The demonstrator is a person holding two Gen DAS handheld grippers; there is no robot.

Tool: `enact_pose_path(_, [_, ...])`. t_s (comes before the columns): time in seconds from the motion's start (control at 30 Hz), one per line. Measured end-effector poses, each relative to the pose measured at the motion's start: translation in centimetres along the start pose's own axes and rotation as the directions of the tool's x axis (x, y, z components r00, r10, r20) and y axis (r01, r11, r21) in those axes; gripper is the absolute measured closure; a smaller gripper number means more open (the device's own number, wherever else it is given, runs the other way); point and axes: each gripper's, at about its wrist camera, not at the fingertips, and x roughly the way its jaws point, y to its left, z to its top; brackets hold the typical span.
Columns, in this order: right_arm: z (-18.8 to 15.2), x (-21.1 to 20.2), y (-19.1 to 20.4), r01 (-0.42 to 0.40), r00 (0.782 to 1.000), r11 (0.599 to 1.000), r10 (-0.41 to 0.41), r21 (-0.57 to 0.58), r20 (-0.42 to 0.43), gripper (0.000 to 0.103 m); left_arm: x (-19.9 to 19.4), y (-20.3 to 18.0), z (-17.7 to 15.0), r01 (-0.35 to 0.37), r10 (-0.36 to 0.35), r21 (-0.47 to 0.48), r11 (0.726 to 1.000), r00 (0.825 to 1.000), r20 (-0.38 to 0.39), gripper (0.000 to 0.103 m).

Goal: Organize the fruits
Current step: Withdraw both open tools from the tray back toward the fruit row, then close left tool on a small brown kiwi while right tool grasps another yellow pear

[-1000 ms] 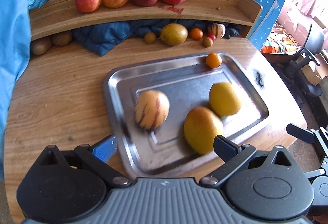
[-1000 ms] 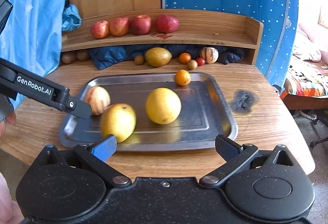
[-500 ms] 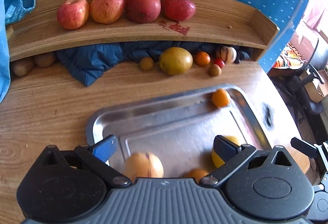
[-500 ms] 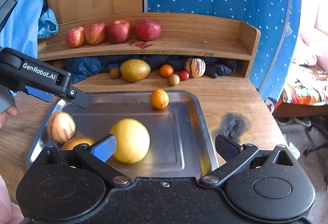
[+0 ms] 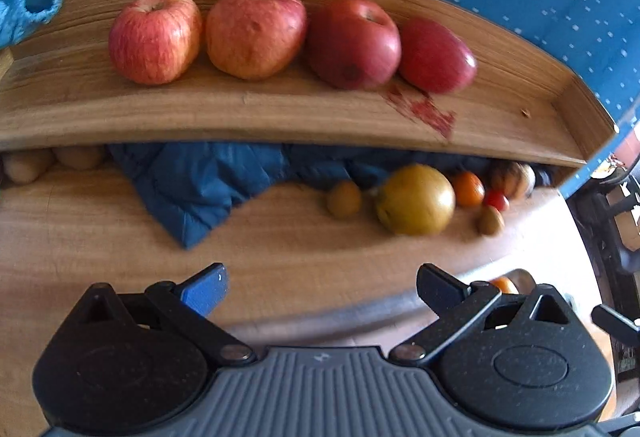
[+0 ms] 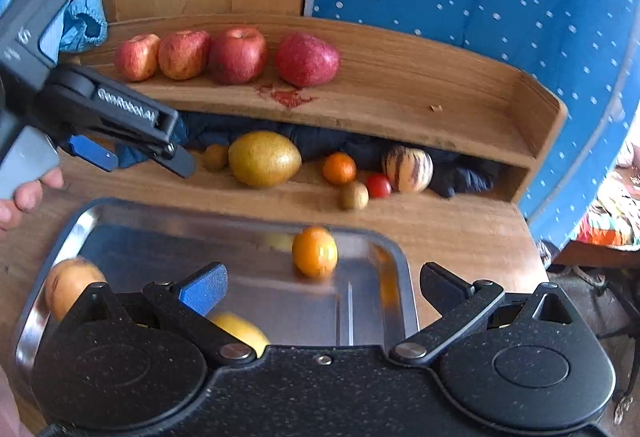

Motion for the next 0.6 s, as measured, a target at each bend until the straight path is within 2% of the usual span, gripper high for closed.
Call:
enact_pose_path(0.23, [3.5, 3.4, 0.9, -0.050, 0.999, 0.988, 0.048, -0.149, -0.012, 0.001, 2.9, 1.6, 2.4, 0.040, -0.040, -0.016, 0.999, 0.999, -0.015, 0.001])
enact_pose_path(0.4, [5.1, 6.2, 1.8, -0.090, 0.996, 0.971, 0.083, -0.221, -0.042, 0.001, 3.8, 1.3, 2.7, 0.056, -0.056, 0.000, 0.998, 0.998, -0.007, 0.009])
enact_pose_path(0.6, [6.0, 8.7, 2.8, -0.068, 0.997, 0.964, 0.054, -0.257, -0.061, 0.001, 4.2, 0.2, 2.8, 0.057, -0.059, 0.049, 0.997, 0.997, 0.046, 0.018])
